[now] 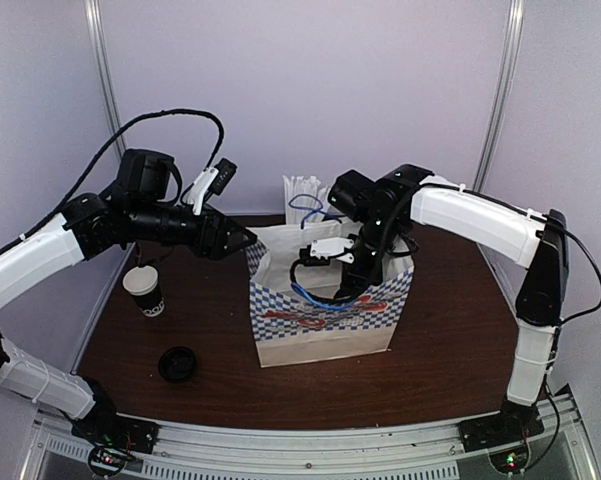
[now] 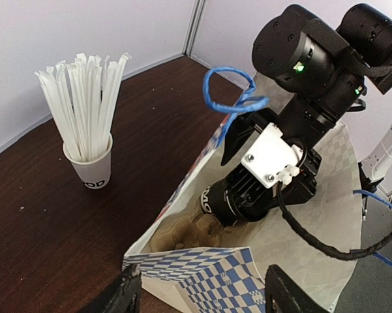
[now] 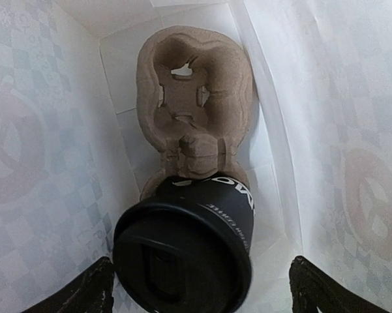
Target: Pack the takeout coffee
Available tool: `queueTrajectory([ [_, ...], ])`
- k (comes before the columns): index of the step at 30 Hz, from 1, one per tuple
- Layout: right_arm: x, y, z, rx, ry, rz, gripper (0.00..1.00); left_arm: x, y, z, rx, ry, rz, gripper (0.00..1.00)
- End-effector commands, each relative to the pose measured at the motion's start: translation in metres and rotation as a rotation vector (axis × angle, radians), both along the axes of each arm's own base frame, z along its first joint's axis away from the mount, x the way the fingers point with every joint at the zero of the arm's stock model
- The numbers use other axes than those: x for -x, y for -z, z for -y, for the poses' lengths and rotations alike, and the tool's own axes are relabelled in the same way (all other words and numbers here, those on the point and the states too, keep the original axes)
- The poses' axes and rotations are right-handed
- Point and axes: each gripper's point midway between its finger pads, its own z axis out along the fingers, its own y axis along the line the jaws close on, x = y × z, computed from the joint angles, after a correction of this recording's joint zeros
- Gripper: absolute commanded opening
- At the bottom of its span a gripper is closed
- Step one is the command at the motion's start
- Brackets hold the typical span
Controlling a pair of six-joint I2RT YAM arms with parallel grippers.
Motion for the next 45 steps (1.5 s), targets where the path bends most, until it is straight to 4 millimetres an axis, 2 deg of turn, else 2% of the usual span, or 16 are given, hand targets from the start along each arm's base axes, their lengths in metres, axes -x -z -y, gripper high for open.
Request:
queueTrajectory([
  [1, 0.005, -0.033, 0.004, -0.021, 0.011, 0.044, 0.93, 0.001, -0.004, 0.001, 0.021, 0.005, 0.010, 0.66],
  [3, 0.005, -0.039, 0.003, -0.033, 0.012, 0.051, 1.00, 0.001, -0.006, 0.002, 0.025, 0.010, 0.013, 0.66],
  [12, 0.011, -0.075, -0.002, -0.111, 0.012, 0.063, 1.00, -0.004, -0.021, 0.012, 0.028, 0.051, 0.042, 0.68],
  [19, 0.012, -0.068, 0.000, -0.096, 0.009, 0.055, 1.00, -0.014, -0.035, 0.025, 0.042, 0.076, 0.067, 0.68],
  [24, 0.014, -0.066, 0.000, -0.099, 0.007, 0.049, 1.00, -0.010, -0.043, 0.046, 0.081, 0.183, 0.025, 0.68],
  [31, 0.013, -0.077, 0.000, -0.125, 0.007, 0.076, 1.00, -0.031, -0.037, 0.045, 0.023, 0.105, 0.051, 0.68],
  [34, 0.013, -0.079, 0.000, -0.130, 0.007, 0.078, 1.00, -0.035, -0.039, 0.052, 0.014, 0.121, 0.045, 0.67],
  [39, 0.014, -0.080, 0.000, -0.132, 0.006, 0.079, 1.00, -0.047, -0.025, 0.061, -0.019, 0.118, 0.021, 0.65],
  [45, 0.016, -0.082, 0.003, -0.130, 0.008, 0.086, 1.00, -0.042, -0.006, 0.084, -0.050, 0.203, -0.025, 0.64],
])
